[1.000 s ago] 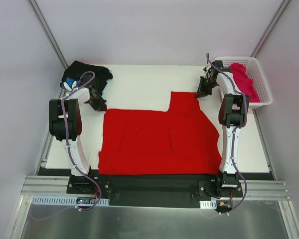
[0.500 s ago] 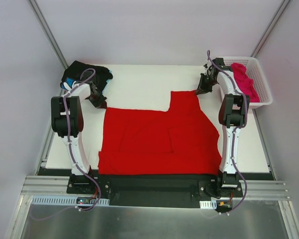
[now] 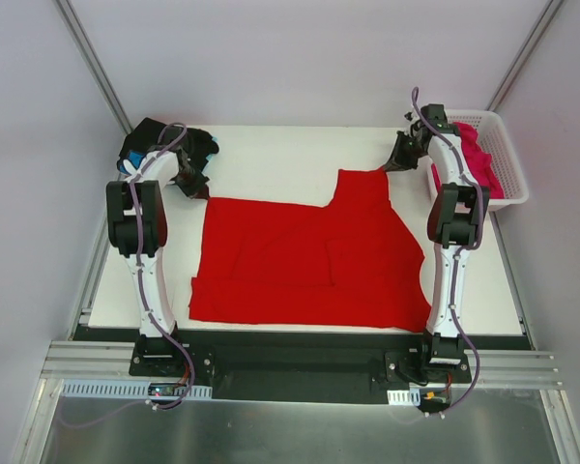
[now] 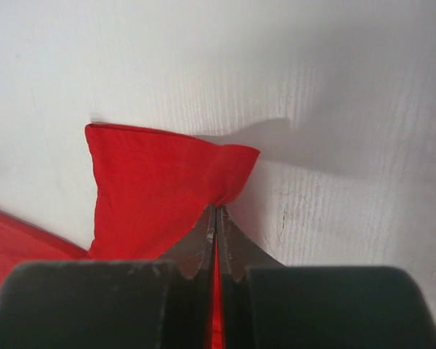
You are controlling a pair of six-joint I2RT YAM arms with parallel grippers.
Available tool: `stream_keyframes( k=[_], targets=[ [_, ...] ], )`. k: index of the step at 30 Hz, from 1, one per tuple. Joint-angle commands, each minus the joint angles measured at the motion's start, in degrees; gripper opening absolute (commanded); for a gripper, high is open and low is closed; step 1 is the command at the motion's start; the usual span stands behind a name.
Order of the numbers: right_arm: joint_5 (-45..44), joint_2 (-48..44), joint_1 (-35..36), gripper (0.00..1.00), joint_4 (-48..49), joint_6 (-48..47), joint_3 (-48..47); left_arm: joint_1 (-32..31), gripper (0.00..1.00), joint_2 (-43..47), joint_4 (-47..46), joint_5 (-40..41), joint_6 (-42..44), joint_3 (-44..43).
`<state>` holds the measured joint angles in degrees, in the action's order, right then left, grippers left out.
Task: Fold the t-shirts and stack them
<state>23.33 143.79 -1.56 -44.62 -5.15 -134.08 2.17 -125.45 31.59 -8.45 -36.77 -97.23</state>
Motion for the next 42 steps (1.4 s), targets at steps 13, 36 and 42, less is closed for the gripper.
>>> stream_keyframes(
  k=[13, 36, 42],
  targets=[
    [6.9, -7.8, -0.6, 0.01, 5.0, 4.2, 2.4, -1.2, 0.00, 3.5, 2.2, 0.5, 0.8, -0.3],
    [10.6, -26.4, 1.4, 0.01, 1.7, 5.5, 19.7, -2.0, 0.00, 17.5, 2.2, 1.5, 0.6, 13.0],
    [9.1, -33.9, 1.4, 0.01, 0.1, 3.5, 27.5, -2.0, 0.00, 22.3, 1.6, 1.7, 0.4, 18.0]
  ],
)
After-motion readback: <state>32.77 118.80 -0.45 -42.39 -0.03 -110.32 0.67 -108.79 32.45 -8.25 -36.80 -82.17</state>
